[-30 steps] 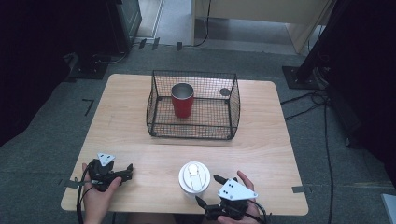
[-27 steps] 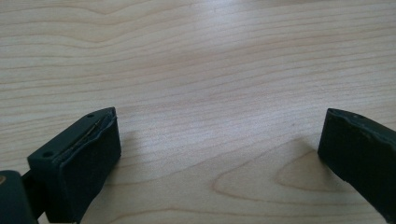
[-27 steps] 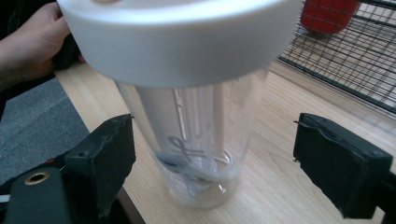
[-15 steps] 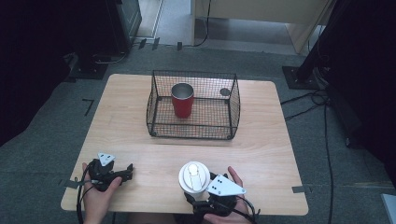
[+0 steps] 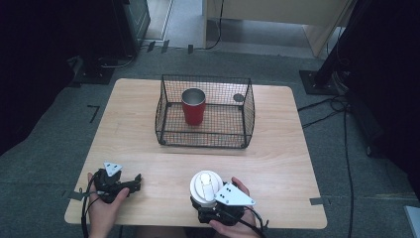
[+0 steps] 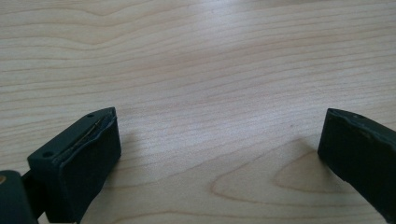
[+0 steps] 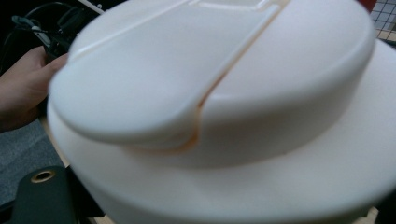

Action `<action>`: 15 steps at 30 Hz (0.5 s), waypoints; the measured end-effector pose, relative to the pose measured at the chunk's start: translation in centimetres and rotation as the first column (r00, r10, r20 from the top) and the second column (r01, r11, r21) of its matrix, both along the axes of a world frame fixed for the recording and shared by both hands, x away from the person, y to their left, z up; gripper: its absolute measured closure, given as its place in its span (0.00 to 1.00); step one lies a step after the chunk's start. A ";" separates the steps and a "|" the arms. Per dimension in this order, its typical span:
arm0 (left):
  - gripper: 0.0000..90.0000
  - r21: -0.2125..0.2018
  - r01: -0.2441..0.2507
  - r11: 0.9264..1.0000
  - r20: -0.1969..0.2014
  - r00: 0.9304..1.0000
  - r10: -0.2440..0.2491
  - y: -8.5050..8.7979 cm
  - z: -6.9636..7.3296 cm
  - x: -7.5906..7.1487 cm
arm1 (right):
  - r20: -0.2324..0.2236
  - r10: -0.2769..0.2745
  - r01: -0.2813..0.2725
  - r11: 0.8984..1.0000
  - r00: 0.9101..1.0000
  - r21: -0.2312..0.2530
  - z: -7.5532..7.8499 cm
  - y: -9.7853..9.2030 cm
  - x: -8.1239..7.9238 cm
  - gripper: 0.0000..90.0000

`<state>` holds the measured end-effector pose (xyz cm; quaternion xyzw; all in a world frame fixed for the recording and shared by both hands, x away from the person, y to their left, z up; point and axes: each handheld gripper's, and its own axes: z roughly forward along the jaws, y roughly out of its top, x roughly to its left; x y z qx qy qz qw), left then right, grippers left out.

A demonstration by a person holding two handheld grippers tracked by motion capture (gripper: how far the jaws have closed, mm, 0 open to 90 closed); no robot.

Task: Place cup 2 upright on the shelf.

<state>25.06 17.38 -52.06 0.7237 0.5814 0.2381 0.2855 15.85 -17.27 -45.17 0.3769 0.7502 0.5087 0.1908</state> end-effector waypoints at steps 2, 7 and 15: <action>0.00 0.001 0.002 1.000 0.000 1.000 -0.002 0.0 0.0 0.0 | 0.006 -0.004 0.004 1.000 1.000 0.008 0.1 -0.1 0.0 0.18; 0.00 0.000 0.003 1.000 0.000 1.000 -0.003 0.0 0.0 0.0 | 0.020 -0.016 0.016 1.000 1.000 0.027 0.3 -0.2 0.2 0.18; 0.00 -0.001 0.002 1.000 0.001 1.000 -0.002 0.0 0.0 0.0 | 0.049 -0.032 0.030 0.998 0.998 0.049 1.4 -0.3 0.6 0.18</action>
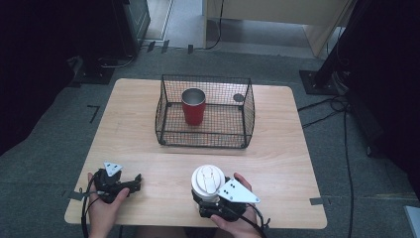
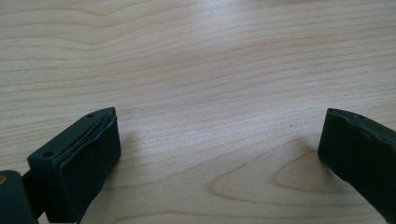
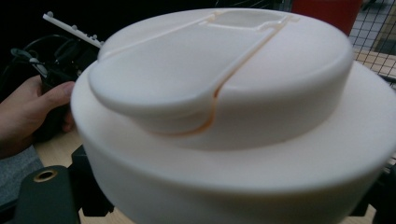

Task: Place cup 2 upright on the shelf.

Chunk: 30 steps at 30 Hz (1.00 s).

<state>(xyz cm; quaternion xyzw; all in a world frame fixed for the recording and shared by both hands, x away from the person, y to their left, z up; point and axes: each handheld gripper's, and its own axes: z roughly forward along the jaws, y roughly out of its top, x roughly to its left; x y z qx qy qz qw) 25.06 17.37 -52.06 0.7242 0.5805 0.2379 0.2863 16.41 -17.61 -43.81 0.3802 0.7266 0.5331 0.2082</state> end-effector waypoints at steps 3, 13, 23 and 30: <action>0.00 0.000 0.000 1.000 0.000 1.000 0.000 0.0 0.0 0.0 | 0.021 -0.002 0.001 1.000 1.000 0.003 0.5 -0.1 0.1 0.18; 0.00 0.001 0.000 1.000 0.000 1.000 0.000 0.0 0.0 0.0 | 0.037 -0.033 0.032 0.999 0.999 0.029 1.6 -0.7 1.2 0.18; 0.00 -0.001 -0.001 1.000 0.001 1.000 0.001 0.0 0.0 0.0 | 0.092 -0.067 0.064 0.997 0.993 0.031 2.7 -1.0 2.5 0.18; 0.00 0.001 0.003 1.000 0.000 1.000 -0.003 0.0 0.0 0.0 | 0.152 -0.113 0.109 0.994 0.982 0.031 3.8 -1.3 3.8 0.18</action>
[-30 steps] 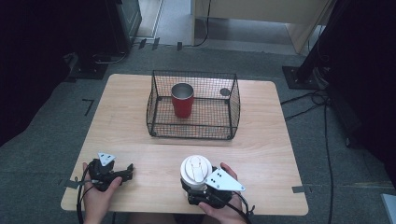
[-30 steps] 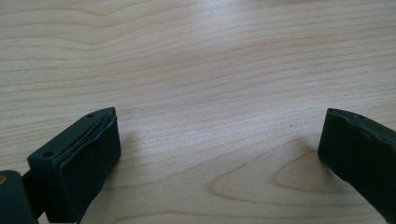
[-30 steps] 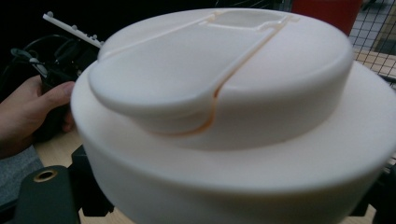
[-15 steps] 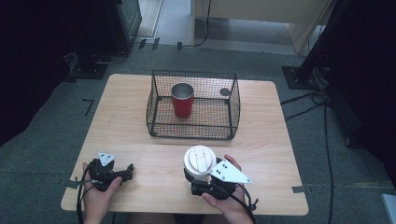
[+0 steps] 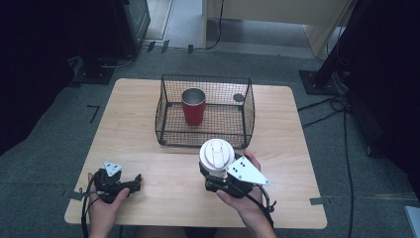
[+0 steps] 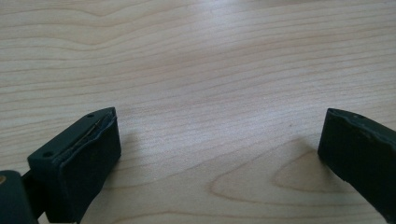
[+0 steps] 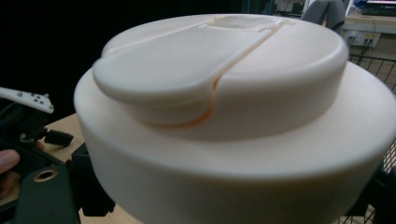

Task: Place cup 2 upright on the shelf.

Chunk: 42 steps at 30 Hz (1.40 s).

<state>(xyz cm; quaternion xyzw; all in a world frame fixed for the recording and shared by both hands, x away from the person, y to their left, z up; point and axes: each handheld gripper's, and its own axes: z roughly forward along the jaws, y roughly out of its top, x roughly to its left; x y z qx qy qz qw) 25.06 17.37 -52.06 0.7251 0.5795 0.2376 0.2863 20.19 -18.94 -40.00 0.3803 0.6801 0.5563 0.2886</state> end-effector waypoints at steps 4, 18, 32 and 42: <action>0.00 0.000 0.003 1.000 0.000 1.000 -0.003 0.0 0.0 0.0 | 0.021 -0.037 0.037 0.999 0.999 -0.011 0.4 -0.1 1.0 0.18; 0.00 0.001 0.004 1.000 -0.001 1.000 -0.004 0.0 0.0 0.0 | 0.057 -0.114 0.113 0.993 0.992 0.021 1.7 -0.7 4.4 0.18; 0.00 0.001 0.004 1.000 -0.001 1.000 -0.004 0.0 0.0 0.0 | 0.081 -0.155 0.150 0.987 0.985 0.063 2.8 -2.2 6.3 0.18; 0.00 0.001 0.004 1.000 -0.001 1.000 -0.004 0.0 0.0 0.0 | 0.096 -0.185 0.179 0.981 0.978 0.071 3.6 -2.4 7.8 0.18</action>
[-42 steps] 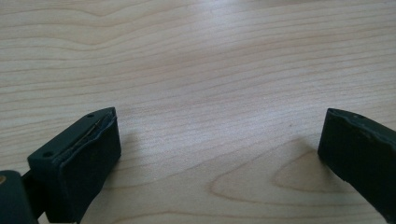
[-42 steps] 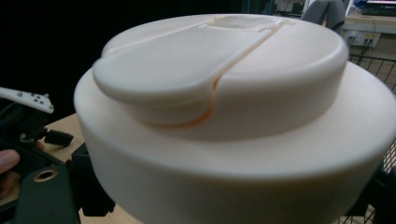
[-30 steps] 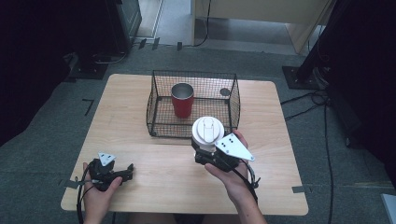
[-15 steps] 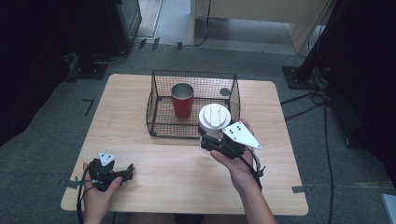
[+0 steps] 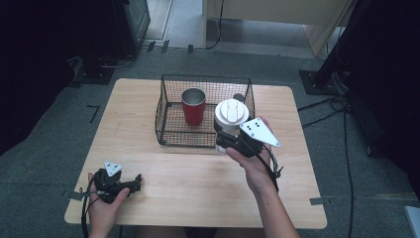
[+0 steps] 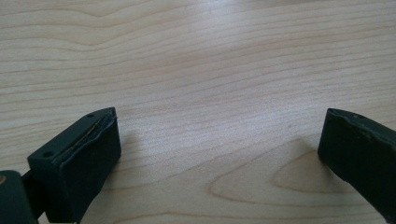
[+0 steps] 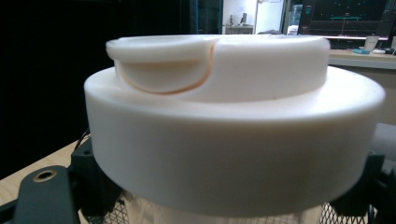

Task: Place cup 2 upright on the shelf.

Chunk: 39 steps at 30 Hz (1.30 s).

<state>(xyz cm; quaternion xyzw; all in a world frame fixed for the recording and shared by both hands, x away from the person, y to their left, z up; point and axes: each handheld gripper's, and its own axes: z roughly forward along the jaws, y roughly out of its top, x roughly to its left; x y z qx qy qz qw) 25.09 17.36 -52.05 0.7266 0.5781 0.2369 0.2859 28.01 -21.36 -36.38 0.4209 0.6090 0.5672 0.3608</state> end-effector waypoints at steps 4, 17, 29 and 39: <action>0.00 0.000 0.000 1.000 0.000 1.000 0.000 0.0 0.0 0.0 | 0.002 -0.008 0.008 1.000 1.000 0.002 0.3 0.1 0.6 0.18; 0.00 0.000 0.000 1.000 0.000 1.000 0.000 0.0 0.0 0.0 | 0.009 -0.065 0.065 0.998 0.998 0.005 0.8 -0.2 3.8 0.17; 0.00 0.000 0.000 1.000 0.001 1.000 0.000 0.0 0.0 0.0 | -0.017 -0.092 0.092 0.995 0.996 -0.045 0.2 0.2 7.3 0.17; 0.00 -0.001 0.000 1.000 0.001 1.000 0.000 0.0 0.0 0.0 | -0.011 -0.116 0.115 0.992 0.993 -0.044 -1.0 0.5 9.6 0.17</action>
